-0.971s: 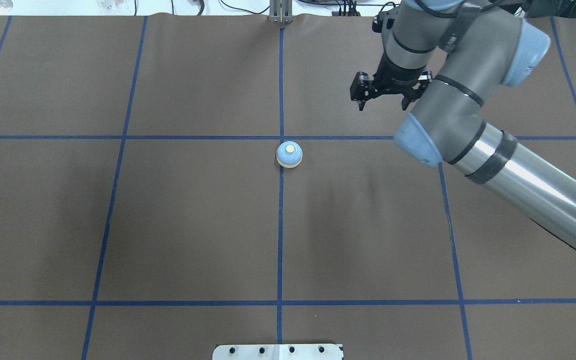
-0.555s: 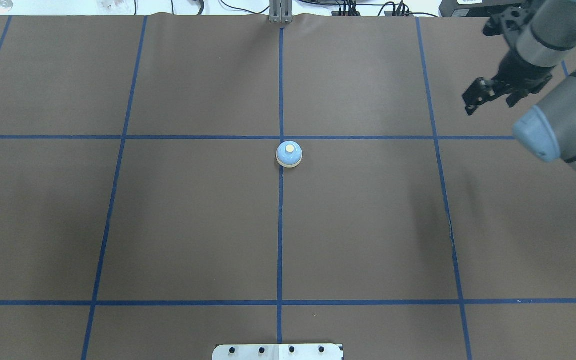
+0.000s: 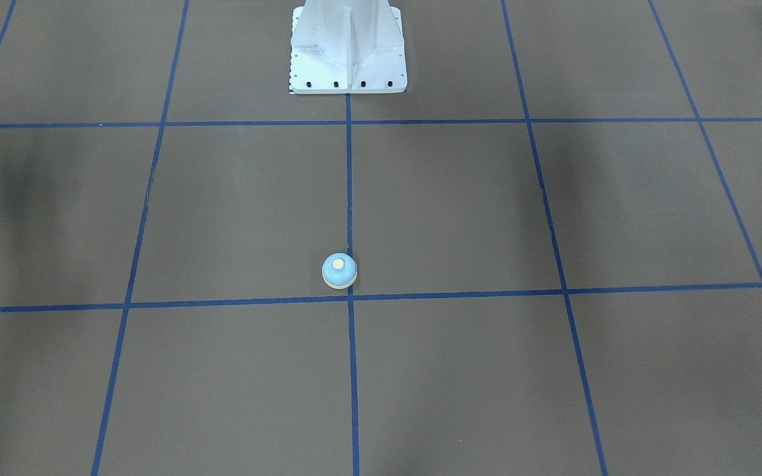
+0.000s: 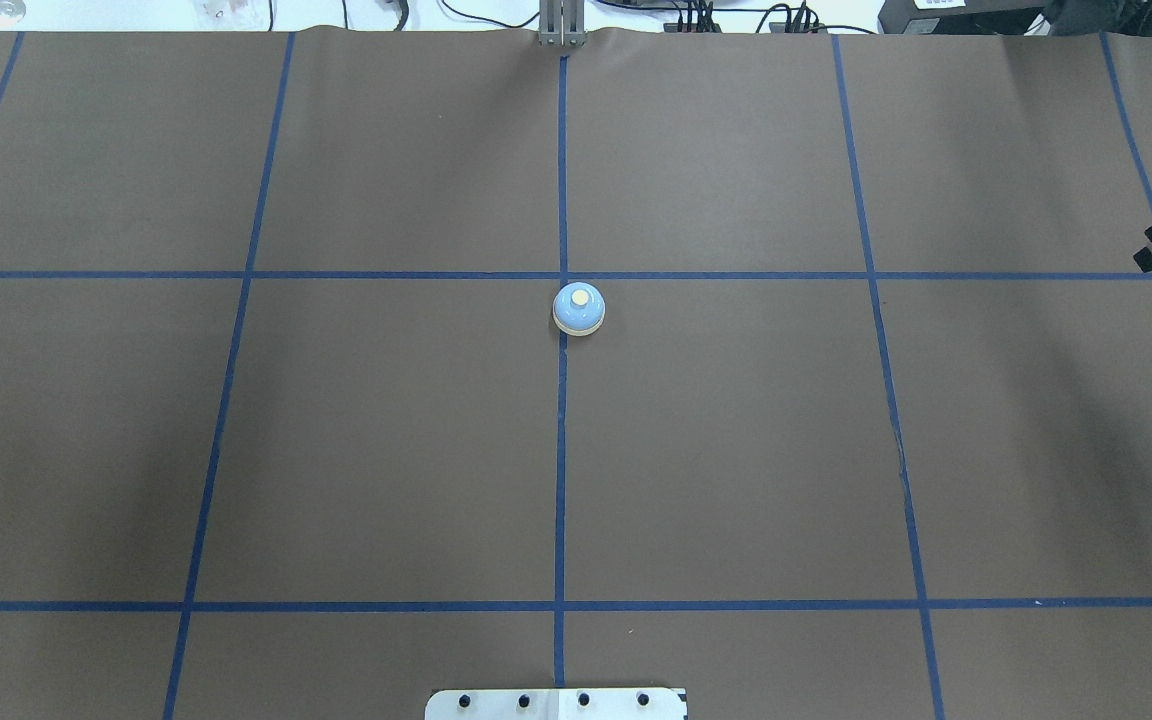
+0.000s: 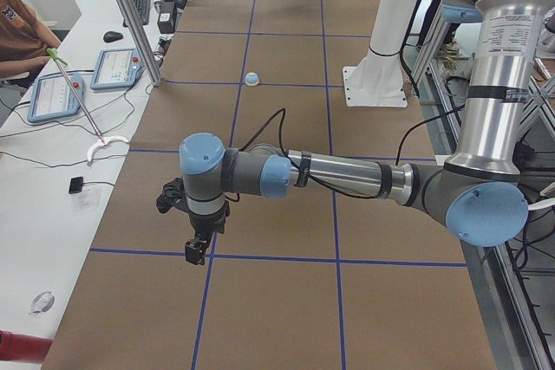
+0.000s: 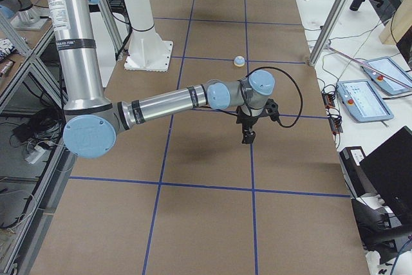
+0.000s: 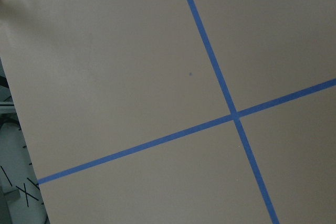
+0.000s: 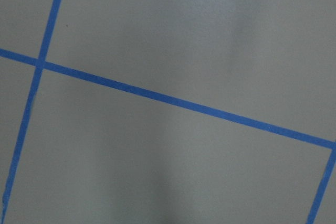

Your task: Place and press bell with both arms

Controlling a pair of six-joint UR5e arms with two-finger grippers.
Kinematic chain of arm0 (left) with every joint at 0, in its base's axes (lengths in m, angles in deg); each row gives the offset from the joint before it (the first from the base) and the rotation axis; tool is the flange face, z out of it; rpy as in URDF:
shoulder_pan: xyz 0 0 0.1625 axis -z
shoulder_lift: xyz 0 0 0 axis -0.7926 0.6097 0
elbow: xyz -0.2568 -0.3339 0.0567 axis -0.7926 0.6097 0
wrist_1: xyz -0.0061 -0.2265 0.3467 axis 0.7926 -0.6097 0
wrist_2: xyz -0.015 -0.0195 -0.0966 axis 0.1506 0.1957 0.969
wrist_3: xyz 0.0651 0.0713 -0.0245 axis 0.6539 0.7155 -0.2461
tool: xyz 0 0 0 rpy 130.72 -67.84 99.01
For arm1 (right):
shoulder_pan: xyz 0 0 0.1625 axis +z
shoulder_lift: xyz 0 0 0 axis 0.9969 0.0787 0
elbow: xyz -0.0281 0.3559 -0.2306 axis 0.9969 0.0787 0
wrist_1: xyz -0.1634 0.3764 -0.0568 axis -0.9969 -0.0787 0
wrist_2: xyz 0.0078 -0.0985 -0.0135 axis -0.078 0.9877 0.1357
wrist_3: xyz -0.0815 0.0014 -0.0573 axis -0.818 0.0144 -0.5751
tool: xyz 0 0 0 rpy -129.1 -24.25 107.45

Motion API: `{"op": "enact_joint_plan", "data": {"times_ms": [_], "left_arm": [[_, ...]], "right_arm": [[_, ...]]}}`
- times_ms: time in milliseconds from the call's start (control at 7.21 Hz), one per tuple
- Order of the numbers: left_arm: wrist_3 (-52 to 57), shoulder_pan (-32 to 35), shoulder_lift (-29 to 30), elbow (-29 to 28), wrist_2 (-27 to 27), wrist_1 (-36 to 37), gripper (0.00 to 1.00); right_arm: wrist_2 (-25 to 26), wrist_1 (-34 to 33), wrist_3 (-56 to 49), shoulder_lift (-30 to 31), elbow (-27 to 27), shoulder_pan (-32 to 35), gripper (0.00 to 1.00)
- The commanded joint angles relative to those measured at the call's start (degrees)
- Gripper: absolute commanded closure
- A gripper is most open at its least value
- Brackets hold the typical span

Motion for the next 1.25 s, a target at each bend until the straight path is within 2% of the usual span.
{"op": "enact_joint_plan", "data": {"times_ms": [0,139,277,416,832,1110], "left_arm": [[-0.03,0.73,-1.07,-0.05,0.04,-0.06,0.0],[-0.55,0.73,-2.91,0.12,0.73,-0.07,0.0],[-0.99,0.64,-4.4,-0.14,5.44,-0.24,0.0],[-4.04,0.64,-5.72,0.3,6.62,-0.68,0.0],[-5.57,0.55,-6.18,0.65,6.1,-1.38,0.0],[-5.57,0.55,-6.0,0.74,5.84,-1.38,0.0]], "right_arm": [[-1.26,0.26,-0.44,3.37,0.92,6.38,0.0],[-0.74,1.82,-0.7,5.23,1.88,7.82,0.0],[-1.52,2.01,-1.14,8.64,1.45,11.66,0.0],[-1.01,1.93,-5.67,10.76,0.75,13.53,0.0],[1.88,1.4,-8.35,12.62,0.84,16.96,0.0],[3.56,0.26,-8.27,11.93,-0.04,16.89,0.0]]}}
